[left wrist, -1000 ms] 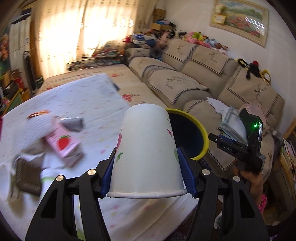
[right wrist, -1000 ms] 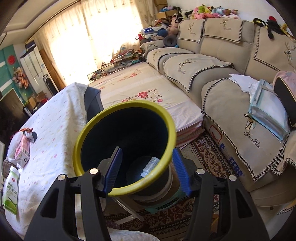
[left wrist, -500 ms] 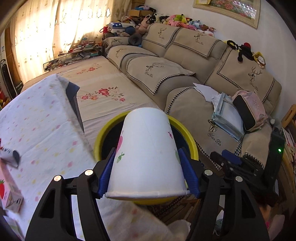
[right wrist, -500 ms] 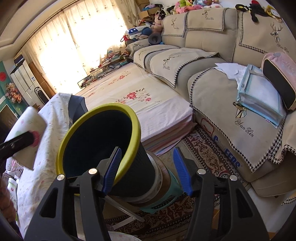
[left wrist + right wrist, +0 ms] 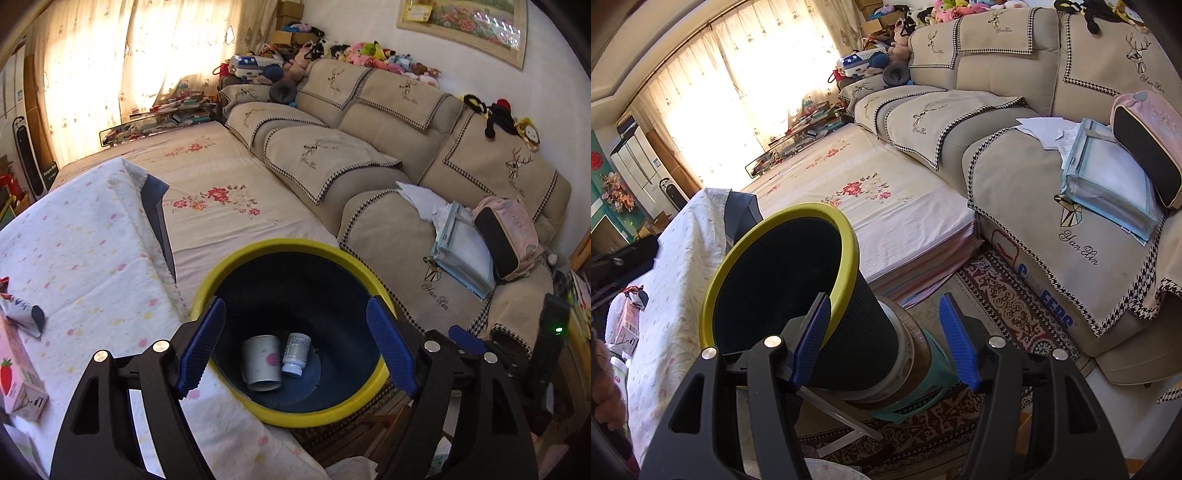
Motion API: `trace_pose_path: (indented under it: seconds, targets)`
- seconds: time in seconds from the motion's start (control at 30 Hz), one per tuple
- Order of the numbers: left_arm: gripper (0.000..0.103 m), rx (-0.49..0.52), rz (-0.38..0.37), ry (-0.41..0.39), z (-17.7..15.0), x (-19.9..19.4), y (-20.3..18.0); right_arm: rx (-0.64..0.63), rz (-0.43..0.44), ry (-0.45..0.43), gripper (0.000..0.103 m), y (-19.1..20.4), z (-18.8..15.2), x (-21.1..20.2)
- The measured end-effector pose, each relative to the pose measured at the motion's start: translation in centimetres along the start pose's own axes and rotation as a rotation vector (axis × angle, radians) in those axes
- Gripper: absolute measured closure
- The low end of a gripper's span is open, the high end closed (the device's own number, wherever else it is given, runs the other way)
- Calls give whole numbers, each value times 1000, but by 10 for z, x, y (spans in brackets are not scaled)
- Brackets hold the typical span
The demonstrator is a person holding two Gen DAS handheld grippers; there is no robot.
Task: Collect trash
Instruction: 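Carry the paper cup over the yellow bin and open the left gripper, then grasp the green-labelled drink bottle with the right gripper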
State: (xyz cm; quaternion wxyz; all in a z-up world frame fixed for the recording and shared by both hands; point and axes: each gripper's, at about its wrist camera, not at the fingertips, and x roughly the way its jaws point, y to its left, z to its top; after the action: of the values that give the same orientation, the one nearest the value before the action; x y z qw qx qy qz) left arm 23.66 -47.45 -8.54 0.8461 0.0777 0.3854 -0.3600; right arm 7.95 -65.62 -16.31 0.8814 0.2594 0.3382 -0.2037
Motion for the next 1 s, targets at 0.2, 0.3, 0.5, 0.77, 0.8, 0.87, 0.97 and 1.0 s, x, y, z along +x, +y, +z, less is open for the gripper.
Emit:
trace_pose_path:
  seconds: [0.2,0.3,0.5,0.77,0.8,0.87,0.97,1.0]
  targets:
    - [16,-34,17,-89,-14,-66,14,-32,18,-1,44,15,-1,-4]
    - [15,-69,45,-124,-24,-102,30,-55,27,3,43,26,-2,-5]
    - [10,-146,131,-180,-55,-170,71,-126,57,14,40,59,-9,-9]
    - [8,-293,330,-273,-115,-266,150,-309,158,51,40,144,-39,-18]
    - [8,-309,356,-285,-122,-275,159,-339,179,57,40,159,-46,-20]
    - [7,-351,410,-310,-138,-296,179,-392,214,67,40,185,-57,-24]
    - [7,-405,445,-334,-161,-319,206,-459,280,74,40,224,-76,-33]
    - [7,-420,457,-339,-168,-326,213,-483,305,73,40,237,-83,-38]
